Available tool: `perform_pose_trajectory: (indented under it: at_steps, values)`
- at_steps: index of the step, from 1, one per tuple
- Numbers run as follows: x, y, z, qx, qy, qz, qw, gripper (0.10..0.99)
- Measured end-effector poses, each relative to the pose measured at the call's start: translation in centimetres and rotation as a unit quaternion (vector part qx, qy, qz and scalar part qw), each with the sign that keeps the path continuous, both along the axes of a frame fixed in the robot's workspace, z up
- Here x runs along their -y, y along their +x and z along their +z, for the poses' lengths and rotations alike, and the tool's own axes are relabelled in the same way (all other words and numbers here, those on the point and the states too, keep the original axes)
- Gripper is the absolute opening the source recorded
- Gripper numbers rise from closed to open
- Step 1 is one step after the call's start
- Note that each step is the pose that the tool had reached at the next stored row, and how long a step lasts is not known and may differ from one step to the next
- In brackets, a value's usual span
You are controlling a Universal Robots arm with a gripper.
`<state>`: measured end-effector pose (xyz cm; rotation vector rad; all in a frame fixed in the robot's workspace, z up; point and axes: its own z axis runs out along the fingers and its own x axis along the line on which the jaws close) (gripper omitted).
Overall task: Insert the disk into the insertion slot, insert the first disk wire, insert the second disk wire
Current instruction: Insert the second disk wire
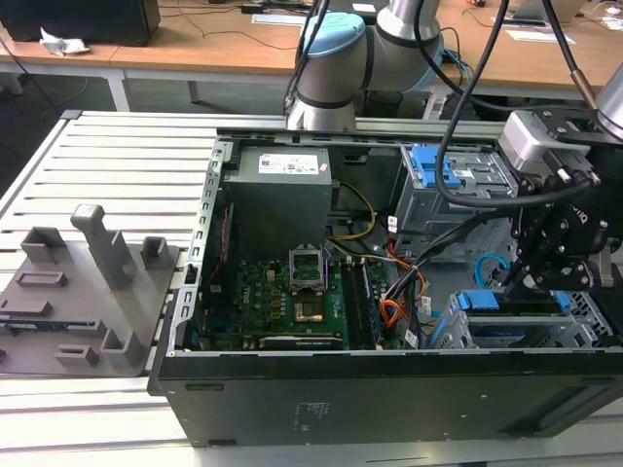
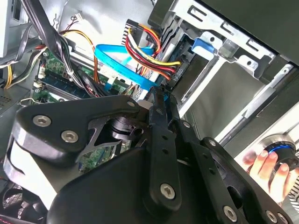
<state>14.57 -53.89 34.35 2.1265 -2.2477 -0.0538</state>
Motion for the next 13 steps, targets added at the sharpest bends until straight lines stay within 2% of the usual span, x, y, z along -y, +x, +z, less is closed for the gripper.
perform_pose_trajectory:
  at_steps: [4, 7, 13]
  values:
    - [0.19, 0.06, -0.14, -0.0002, 0.0004, 0.000, 1.0000, 0.165]
    - [0.48, 0.06, -0.23, -0.0002, 0.0041, 0.000, 1.0000, 0.165]
    - [0.50, 0.05, -0.55, -0.0002, 0.0042, 0.000, 1.0000, 0.165]
